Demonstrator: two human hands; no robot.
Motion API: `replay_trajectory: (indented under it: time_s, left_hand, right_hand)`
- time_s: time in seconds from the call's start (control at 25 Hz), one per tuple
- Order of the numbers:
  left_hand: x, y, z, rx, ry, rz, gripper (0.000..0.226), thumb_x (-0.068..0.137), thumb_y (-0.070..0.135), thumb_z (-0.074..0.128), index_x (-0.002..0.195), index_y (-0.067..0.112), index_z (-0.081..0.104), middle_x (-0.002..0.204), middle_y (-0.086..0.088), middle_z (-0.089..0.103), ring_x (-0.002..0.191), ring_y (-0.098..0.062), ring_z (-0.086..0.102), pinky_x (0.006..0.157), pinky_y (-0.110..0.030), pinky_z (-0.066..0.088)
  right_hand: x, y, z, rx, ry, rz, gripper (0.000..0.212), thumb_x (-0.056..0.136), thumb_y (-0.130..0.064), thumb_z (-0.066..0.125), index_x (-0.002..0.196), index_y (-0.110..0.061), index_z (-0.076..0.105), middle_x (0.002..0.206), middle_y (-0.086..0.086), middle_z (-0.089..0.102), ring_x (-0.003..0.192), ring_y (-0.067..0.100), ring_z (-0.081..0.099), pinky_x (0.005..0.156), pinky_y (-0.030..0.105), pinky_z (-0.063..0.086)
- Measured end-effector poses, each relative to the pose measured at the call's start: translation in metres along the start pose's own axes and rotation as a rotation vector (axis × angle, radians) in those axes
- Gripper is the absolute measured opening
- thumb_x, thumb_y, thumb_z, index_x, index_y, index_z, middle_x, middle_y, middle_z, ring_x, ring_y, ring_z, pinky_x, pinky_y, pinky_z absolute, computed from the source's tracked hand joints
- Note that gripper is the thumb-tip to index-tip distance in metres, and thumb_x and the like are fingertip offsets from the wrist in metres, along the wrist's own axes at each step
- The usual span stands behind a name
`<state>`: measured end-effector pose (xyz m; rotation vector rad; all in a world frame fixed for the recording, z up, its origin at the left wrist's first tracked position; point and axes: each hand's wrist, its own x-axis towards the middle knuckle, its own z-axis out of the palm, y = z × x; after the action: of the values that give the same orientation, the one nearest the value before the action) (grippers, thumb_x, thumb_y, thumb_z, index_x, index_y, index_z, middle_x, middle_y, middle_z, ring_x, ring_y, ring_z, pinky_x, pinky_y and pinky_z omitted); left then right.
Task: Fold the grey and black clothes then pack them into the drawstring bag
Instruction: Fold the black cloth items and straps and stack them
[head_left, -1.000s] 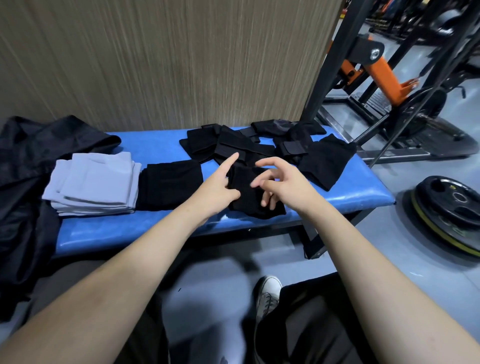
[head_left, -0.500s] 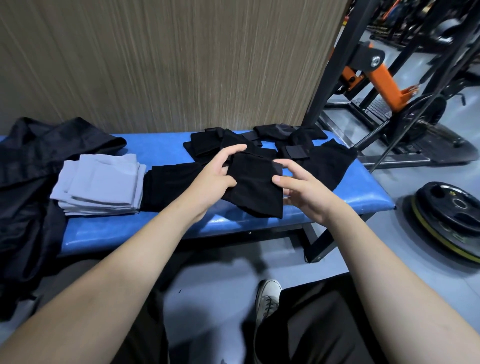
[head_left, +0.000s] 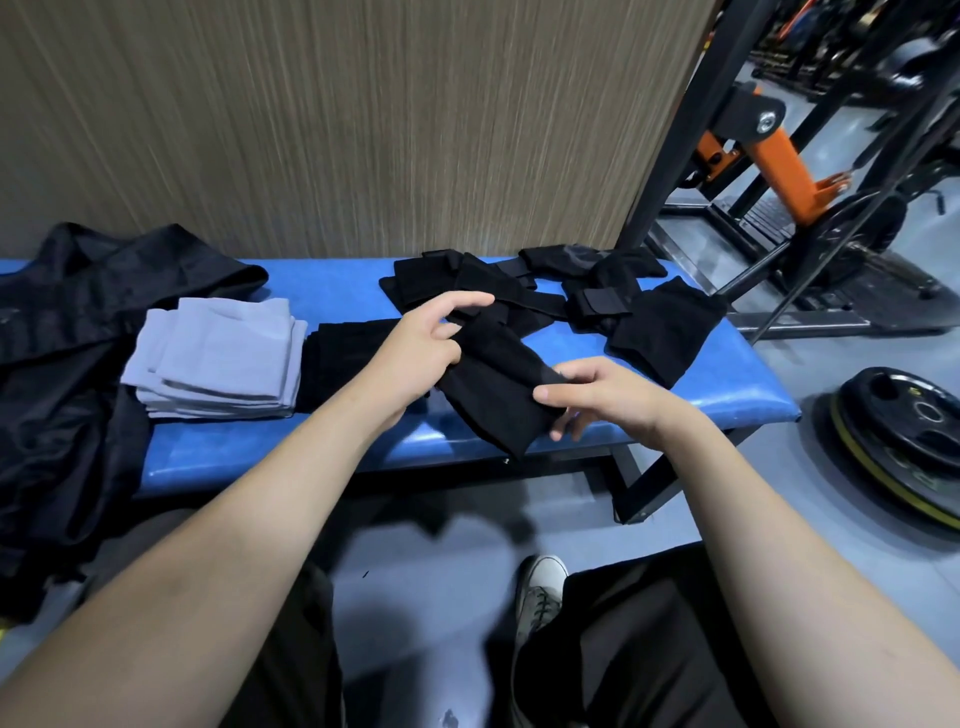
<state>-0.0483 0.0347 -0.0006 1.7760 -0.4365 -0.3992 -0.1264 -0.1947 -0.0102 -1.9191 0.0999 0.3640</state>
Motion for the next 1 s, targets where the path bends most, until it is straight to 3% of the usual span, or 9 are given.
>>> replay_trajectory:
  time_s: [0.16, 0.28, 0.4, 0.48, 0.56, 0.64, 0.72, 0.84, 1.0]
  left_hand:
    - [-0.001, 0.002, -0.002, -0.005, 0.035, 0.012, 0.077, 0.082, -0.01, 0.043, 0.121, 0.053, 0.059, 0.123, -0.001, 0.067, 0.115, -0.015, 0.063, 0.095, -0.042, 0.055]
    - [-0.004, 0.004, -0.001, 0.017, -0.033, 0.021, 0.081, 0.086, -0.006, 0.046, 0.13, 0.062, 0.045, 0.135, 0.0, 0.061, 0.125, -0.028, 0.055, 0.085, -0.037, 0.055]
    - [-0.006, 0.004, -0.004, -0.03, -0.024, 0.045, 0.067, 0.089, -0.009, 0.045, 0.127, 0.046, 0.054, 0.116, -0.004, 0.07, 0.101, -0.032, 0.068, 0.079, -0.041, 0.059]
    - [-0.008, 0.007, -0.006, -0.033, 0.002, 0.053, 0.054, 0.09, -0.011, 0.044, 0.12, 0.031, 0.062, 0.105, -0.002, 0.07, 0.085, -0.014, 0.072, 0.066, -0.025, 0.056]
    - [-0.01, 0.008, -0.011, 0.023, 0.025, 0.041, 0.046, 0.091, -0.008, 0.046, 0.114, 0.024, 0.069, 0.095, 0.005, 0.067, 0.066, 0.0, 0.065, 0.058, -0.012, 0.048]
    - [-0.01, 0.004, -0.017, 0.063, 0.042, 0.016, 0.044, 0.091, 0.001, 0.053, 0.109, 0.036, 0.072, 0.102, 0.005, 0.072, 0.074, -0.01, 0.068, 0.068, -0.021, 0.052]
    - [-0.013, -0.001, -0.026, 0.136, 0.058, 0.002, 0.042, 0.087, 0.01, 0.059, 0.108, 0.044, 0.071, 0.102, 0.006, 0.074, 0.087, -0.022, 0.07, 0.082, -0.035, 0.057]
    - [-0.019, -0.012, -0.045, 0.284, 0.102, 0.004, 0.042, 0.085, 0.016, 0.062, 0.115, 0.045, 0.066, 0.111, 0.008, 0.07, 0.096, -0.019, 0.068, 0.092, -0.043, 0.055]
    - [-0.028, -0.025, -0.075, 0.435, 0.229, 0.026, 0.046, 0.089, 0.021, 0.059, 0.13, 0.041, 0.058, 0.13, 0.01, 0.056, 0.117, -0.01, 0.055, 0.104, -0.033, 0.044]
  right_hand:
    - [0.002, -0.004, 0.003, 0.13, 0.146, -0.096, 0.024, 0.091, -0.008, 0.069, 0.109, -0.001, 0.056, 0.088, 0.012, 0.071, 0.077, 0.032, 0.068, 0.074, 0.049, 0.052]
    - [0.006, -0.004, 0.005, 0.366, 0.194, -0.208, 0.032, 0.09, 0.005, 0.063, 0.112, -0.012, 0.046, 0.098, 0.018, 0.07, 0.088, 0.032, 0.067, 0.075, 0.046, 0.054]
    - [0.008, -0.006, 0.004, 0.475, 0.202, -0.276, 0.045, 0.095, 0.006, 0.056, 0.129, -0.021, 0.047, 0.105, 0.018, 0.07, 0.092, 0.027, 0.067, 0.076, 0.037, 0.055]
    - [0.01, -0.01, 0.006, 0.487, 0.214, -0.304, 0.049, 0.098, 0.005, 0.05, 0.135, -0.027, 0.049, 0.107, 0.017, 0.068, 0.094, 0.024, 0.066, 0.077, 0.032, 0.055]
    - [0.014, -0.012, 0.012, 0.455, 0.225, -0.307, 0.041, 0.099, 0.003, 0.049, 0.129, -0.022, 0.058, 0.108, 0.014, 0.066, 0.095, 0.022, 0.064, 0.079, 0.032, 0.053]
    - [0.021, -0.013, 0.019, 0.318, 0.215, -0.266, 0.029, 0.095, 0.0, 0.057, 0.118, -0.016, 0.065, 0.109, 0.009, 0.066, 0.094, 0.019, 0.063, 0.079, 0.035, 0.05]
    - [0.029, -0.014, 0.027, 0.189, 0.179, -0.215, 0.031, 0.087, -0.001, 0.067, 0.114, -0.017, 0.067, 0.115, 0.005, 0.068, 0.096, 0.018, 0.065, 0.084, 0.04, 0.053]
    - [0.045, -0.025, 0.046, 0.174, 0.146, -0.198, 0.043, 0.081, 0.005, 0.071, 0.117, -0.018, 0.066, 0.122, 0.007, 0.066, 0.098, 0.016, 0.066, 0.088, 0.038, 0.058]
    - [0.071, -0.045, 0.076, 0.203, 0.138, -0.253, 0.047, 0.081, 0.006, 0.067, 0.12, -0.019, 0.064, 0.118, 0.012, 0.065, 0.087, 0.015, 0.062, 0.058, 0.027, 0.049]
